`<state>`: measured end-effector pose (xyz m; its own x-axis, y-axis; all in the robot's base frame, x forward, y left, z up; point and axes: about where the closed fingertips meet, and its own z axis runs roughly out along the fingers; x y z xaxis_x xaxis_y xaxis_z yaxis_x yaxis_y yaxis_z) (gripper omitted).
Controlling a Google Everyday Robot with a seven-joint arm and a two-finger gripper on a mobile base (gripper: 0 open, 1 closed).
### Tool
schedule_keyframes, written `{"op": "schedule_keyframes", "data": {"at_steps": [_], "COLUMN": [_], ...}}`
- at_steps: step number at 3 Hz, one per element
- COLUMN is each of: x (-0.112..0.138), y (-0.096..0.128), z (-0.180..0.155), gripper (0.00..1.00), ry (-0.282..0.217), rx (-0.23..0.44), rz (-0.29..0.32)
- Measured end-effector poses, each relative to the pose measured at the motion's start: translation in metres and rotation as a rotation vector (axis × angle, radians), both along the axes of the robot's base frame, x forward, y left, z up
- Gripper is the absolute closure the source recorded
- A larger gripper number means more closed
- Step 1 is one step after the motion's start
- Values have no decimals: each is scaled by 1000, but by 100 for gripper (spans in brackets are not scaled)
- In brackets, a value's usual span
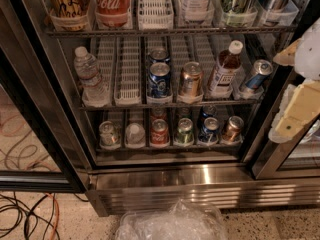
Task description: Pick pepsi can from bottom shelf of fridge
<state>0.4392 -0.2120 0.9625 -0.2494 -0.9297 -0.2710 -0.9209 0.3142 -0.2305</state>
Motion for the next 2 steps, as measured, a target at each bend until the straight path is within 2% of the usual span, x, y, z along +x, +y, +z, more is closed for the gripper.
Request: {"op": "schedule_keyframes", "data": {"at_steps": [1, 2], "x": [-13, -27], "y": [21, 53], "z": [-34, -81], "gripper": [0, 0], "ry": [9, 40], "rx": [166, 339], "rz": [-89, -174]}}
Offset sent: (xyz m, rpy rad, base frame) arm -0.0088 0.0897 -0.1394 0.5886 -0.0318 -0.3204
